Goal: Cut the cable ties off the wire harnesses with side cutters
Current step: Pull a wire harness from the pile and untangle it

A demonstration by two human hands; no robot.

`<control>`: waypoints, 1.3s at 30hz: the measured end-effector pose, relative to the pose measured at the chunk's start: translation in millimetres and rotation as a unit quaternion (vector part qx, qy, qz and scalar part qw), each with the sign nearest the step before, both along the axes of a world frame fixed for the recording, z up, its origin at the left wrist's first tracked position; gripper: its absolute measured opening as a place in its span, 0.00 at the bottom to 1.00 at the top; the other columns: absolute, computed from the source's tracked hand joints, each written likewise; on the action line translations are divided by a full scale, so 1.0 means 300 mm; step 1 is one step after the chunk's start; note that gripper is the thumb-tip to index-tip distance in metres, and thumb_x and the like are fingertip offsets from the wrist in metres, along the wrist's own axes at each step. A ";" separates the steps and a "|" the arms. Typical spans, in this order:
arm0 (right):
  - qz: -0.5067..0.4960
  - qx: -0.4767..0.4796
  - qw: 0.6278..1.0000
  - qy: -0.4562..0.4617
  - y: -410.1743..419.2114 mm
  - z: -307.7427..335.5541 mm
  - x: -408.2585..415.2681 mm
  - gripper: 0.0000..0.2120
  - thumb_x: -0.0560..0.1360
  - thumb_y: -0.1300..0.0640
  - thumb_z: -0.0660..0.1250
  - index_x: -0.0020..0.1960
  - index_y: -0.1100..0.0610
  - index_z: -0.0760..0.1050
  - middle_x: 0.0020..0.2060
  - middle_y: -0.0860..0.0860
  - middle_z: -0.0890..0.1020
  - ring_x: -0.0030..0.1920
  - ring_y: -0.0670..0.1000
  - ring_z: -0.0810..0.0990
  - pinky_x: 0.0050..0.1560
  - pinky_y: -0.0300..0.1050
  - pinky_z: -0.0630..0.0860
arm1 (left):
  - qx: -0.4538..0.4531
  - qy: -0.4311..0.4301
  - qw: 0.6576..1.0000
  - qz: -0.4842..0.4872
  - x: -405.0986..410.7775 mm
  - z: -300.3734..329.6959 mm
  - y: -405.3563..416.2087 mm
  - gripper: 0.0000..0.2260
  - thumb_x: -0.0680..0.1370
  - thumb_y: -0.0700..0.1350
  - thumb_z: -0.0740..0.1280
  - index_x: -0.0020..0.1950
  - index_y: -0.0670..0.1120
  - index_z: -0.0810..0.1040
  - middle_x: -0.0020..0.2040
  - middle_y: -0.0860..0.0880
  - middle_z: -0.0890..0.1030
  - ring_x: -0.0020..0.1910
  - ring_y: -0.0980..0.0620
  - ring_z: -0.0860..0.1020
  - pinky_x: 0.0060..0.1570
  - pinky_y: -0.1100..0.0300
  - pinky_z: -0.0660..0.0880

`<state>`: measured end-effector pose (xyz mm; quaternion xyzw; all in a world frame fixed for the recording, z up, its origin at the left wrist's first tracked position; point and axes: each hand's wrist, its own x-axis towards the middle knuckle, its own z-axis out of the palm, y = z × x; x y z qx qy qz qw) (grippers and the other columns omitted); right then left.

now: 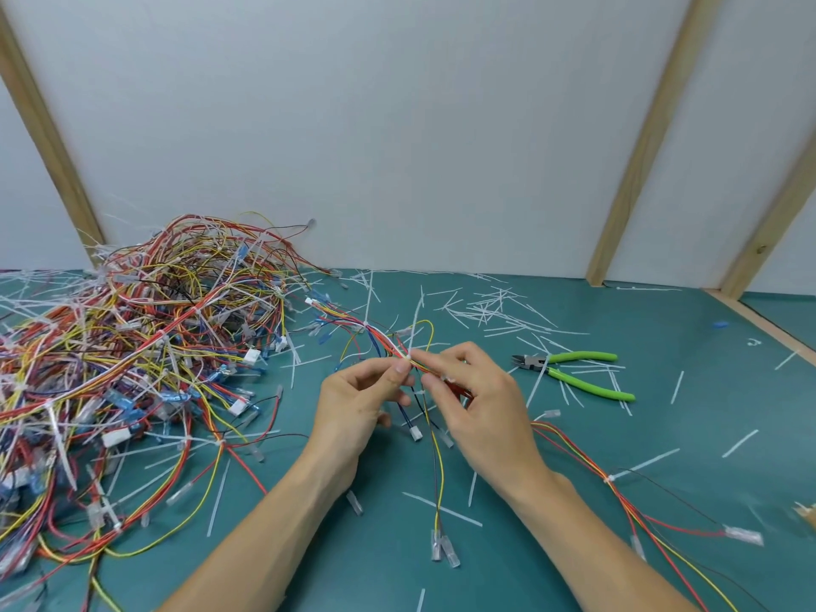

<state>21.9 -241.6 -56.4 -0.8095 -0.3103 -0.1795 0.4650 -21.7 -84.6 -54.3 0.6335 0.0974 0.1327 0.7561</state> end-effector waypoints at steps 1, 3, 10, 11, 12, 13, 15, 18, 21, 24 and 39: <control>-0.001 -0.008 1.000 -0.009 0.000 0.002 0.001 0.16 0.81 0.56 0.69 0.64 0.39 0.81 0.50 0.38 0.77 0.45 0.46 0.80 0.44 0.45 0.77 | -0.001 -0.001 1.000 -0.003 -0.002 0.001 0.003 0.07 0.75 0.52 0.73 0.46 0.50 0.87 0.43 0.49 0.85 0.36 0.54 0.80 0.30 0.66 0.71; -0.003 -0.024 0.999 -0.029 -0.001 0.006 0.001 0.17 0.81 0.57 0.69 0.64 0.39 0.81 0.51 0.38 0.77 0.42 0.46 0.79 0.42 0.45 0.76 | -0.006 -0.005 1.000 -0.007 -0.008 0.004 0.006 0.06 0.75 0.51 0.73 0.46 0.50 0.87 0.42 0.49 0.85 0.36 0.54 0.80 0.30 0.65 0.71; -0.004 -0.058 0.996 -0.063 -0.007 0.013 0.000 0.24 0.78 0.65 0.65 0.63 0.39 0.83 0.53 0.42 0.79 0.35 0.49 0.77 0.38 0.51 0.76 | -0.016 -0.010 1.000 -0.017 -0.012 0.010 0.008 0.05 0.78 0.43 0.70 0.49 0.47 0.87 0.46 0.47 0.86 0.40 0.53 0.83 0.33 0.63 0.74; -0.003 -0.058 0.996 -0.061 -0.008 0.013 0.003 0.25 0.77 0.66 0.65 0.62 0.38 0.83 0.54 0.42 0.79 0.35 0.49 0.77 0.38 0.52 0.76 | -0.021 -0.014 0.999 -0.022 -0.012 0.012 0.009 0.06 0.78 0.41 0.70 0.50 0.47 0.87 0.46 0.47 0.87 0.40 0.53 0.83 0.33 0.63 0.75; -0.002 -0.058 0.997 -0.059 -0.008 0.013 0.005 0.26 0.77 0.67 0.65 0.63 0.38 0.82 0.54 0.42 0.78 0.35 0.50 0.77 0.38 0.52 0.76 | -0.027 -0.019 0.999 -0.028 -0.012 0.014 0.009 0.06 0.78 0.40 0.70 0.50 0.47 0.87 0.46 0.46 0.87 0.41 0.53 0.84 0.33 0.64 0.75; -0.002 -0.059 0.996 -0.059 -0.009 0.012 0.008 0.27 0.77 0.67 0.65 0.63 0.38 0.82 0.54 0.42 0.78 0.35 0.50 0.77 0.39 0.52 0.76 | -0.033 -0.025 0.999 -0.034 -0.011 0.015 0.008 0.06 0.78 0.40 0.70 0.51 0.47 0.86 0.46 0.47 0.87 0.42 0.53 0.84 0.33 0.64 0.76; -0.005 -0.062 0.996 -0.062 -0.010 0.010 0.011 0.27 0.77 0.67 0.65 0.64 0.37 0.81 0.55 0.41 0.78 0.36 0.50 0.77 0.38 0.53 0.76 | -0.039 -0.031 0.998 -0.041 -0.011 0.013 0.006 0.06 0.77 0.40 0.71 0.52 0.47 0.86 0.46 0.47 0.86 0.43 0.53 0.84 0.33 0.64 0.76; -0.008 -0.066 0.995 -0.077 -0.009 0.008 0.009 0.26 0.78 0.64 0.63 0.65 0.37 0.81 0.55 0.40 0.79 0.37 0.48 0.78 0.38 0.52 0.77 | -0.035 -0.033 0.998 -0.042 -0.009 0.004 0.002 0.06 0.77 0.44 0.71 0.53 0.48 0.86 0.47 0.49 0.86 0.44 0.54 0.84 0.35 0.64 0.77; -0.017 -0.063 0.993 -0.094 -0.002 0.011 0.002 0.27 0.79 0.63 0.65 0.71 0.38 0.75 0.55 0.39 0.80 0.44 0.45 0.80 0.41 0.51 0.79 | -0.033 -0.039 0.998 -0.041 -0.009 0.003 0.000 0.08 0.74 0.50 0.73 0.51 0.49 0.85 0.44 0.50 0.85 0.44 0.55 0.84 0.37 0.65 0.77; -0.041 -0.088 0.992 -0.084 0.006 0.013 -0.004 0.35 0.79 0.61 0.67 0.78 0.36 0.63 0.55 0.34 0.82 0.47 0.37 0.79 0.43 0.40 0.76 | -0.026 -0.043 0.998 -0.039 -0.008 -0.002 0.004 0.09 0.71 0.51 0.74 0.48 0.48 0.83 0.41 0.50 0.82 0.42 0.56 0.81 0.37 0.65 0.76; -0.087 -0.067 0.994 -0.021 -0.018 -0.005 0.008 0.03 0.78 0.46 0.70 0.51 0.43 0.80 0.42 0.37 0.84 0.41 0.43 0.81 0.43 0.49 0.79 | -0.033 -0.025 0.999 0.030 -0.003 0.014 0.027 0.04 0.73 0.51 0.75 0.40 0.53 0.84 0.37 0.53 0.79 0.31 0.56 0.74 0.31 0.63 0.67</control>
